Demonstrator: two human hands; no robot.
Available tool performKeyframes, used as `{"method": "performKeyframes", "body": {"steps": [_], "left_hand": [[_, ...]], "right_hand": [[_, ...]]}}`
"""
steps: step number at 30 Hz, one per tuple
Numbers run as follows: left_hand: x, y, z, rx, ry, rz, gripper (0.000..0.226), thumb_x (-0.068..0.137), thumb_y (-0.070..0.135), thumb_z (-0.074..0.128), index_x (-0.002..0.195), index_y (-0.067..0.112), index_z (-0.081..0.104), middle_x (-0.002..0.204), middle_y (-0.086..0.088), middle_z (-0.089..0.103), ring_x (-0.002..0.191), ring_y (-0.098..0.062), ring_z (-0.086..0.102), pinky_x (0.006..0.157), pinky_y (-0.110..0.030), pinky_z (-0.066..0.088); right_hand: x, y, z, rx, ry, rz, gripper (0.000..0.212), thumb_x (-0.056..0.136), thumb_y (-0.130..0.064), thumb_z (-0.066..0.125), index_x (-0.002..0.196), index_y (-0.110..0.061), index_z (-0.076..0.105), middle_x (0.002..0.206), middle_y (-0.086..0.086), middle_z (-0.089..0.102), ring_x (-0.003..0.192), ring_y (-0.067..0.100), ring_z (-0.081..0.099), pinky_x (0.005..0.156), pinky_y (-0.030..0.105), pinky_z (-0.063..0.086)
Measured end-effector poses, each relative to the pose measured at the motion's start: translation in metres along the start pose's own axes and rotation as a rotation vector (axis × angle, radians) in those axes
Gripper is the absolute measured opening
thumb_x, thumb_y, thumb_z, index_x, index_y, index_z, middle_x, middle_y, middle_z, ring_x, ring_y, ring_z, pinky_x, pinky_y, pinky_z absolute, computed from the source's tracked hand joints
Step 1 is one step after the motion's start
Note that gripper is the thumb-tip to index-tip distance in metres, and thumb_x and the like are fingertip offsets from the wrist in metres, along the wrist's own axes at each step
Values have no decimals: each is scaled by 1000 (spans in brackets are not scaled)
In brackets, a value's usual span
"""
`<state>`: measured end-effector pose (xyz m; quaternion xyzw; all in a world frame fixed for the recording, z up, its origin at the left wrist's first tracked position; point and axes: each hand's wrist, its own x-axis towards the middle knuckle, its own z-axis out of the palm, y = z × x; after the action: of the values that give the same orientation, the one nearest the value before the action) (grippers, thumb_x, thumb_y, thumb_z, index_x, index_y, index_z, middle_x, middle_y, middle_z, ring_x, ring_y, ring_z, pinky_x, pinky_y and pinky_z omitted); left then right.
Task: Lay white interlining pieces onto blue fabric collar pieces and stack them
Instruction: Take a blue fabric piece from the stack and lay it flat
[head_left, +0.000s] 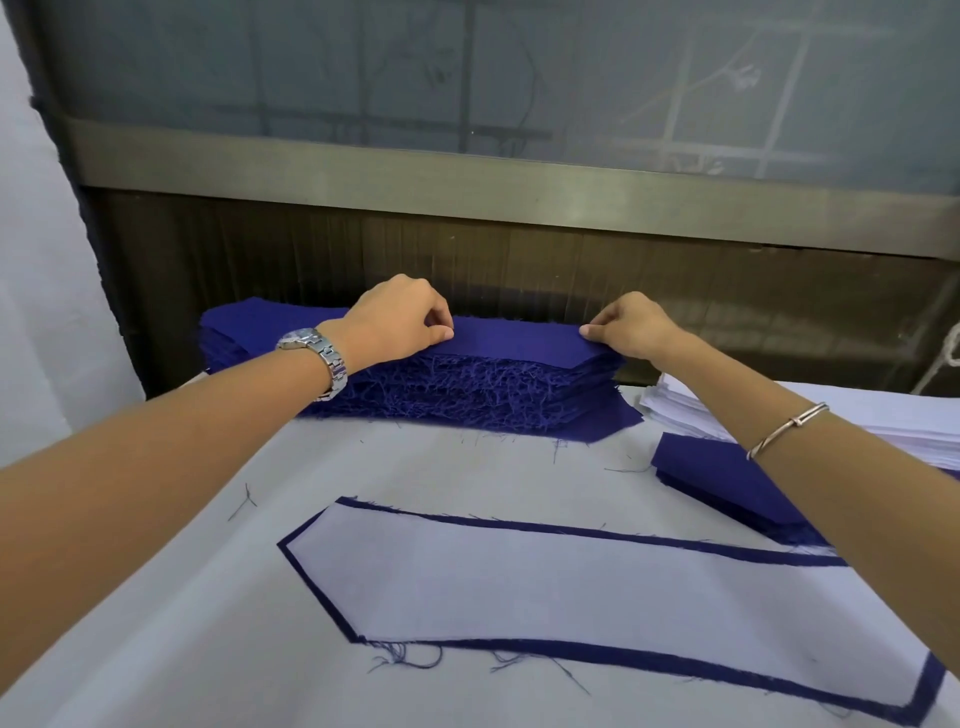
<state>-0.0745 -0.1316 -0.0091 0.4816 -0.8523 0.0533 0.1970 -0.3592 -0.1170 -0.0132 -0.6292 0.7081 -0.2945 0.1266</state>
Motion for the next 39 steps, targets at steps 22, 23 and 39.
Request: {"method": "performKeyframes", "body": {"steps": [22, 23, 39], "left_hand": [[5, -7, 5, -159, 113, -142, 21, 85, 31, 77, 104, 22, 74, 100, 2, 74, 90, -12, 64, 80, -32, 51], [6, -8, 7, -165, 117, -149, 32, 85, 30, 77, 114, 21, 70, 110, 0, 72, 99, -14, 63, 87, -35, 52], [-4, -42, -13, 213, 98, -85, 37, 95, 43, 61, 121, 18, 66, 108, -8, 72, 105, -30, 64, 96, -42, 41]], "right_hand": [[-12, 5, -6, 440, 194, -111, 3, 93, -16, 71, 92, -13, 71, 92, 3, 70, 81, 13, 66, 63, 19, 53], [-15, 6, -7, 513, 175, -121, 1, 93, -12, 70, 93, -12, 71, 91, 2, 71, 78, 10, 67, 60, 16, 53], [-39, 11, -23, 567, 157, -317, 16, 94, -9, 67, 88, -23, 72, 88, -8, 73, 77, -2, 69, 68, 12, 54]]}}
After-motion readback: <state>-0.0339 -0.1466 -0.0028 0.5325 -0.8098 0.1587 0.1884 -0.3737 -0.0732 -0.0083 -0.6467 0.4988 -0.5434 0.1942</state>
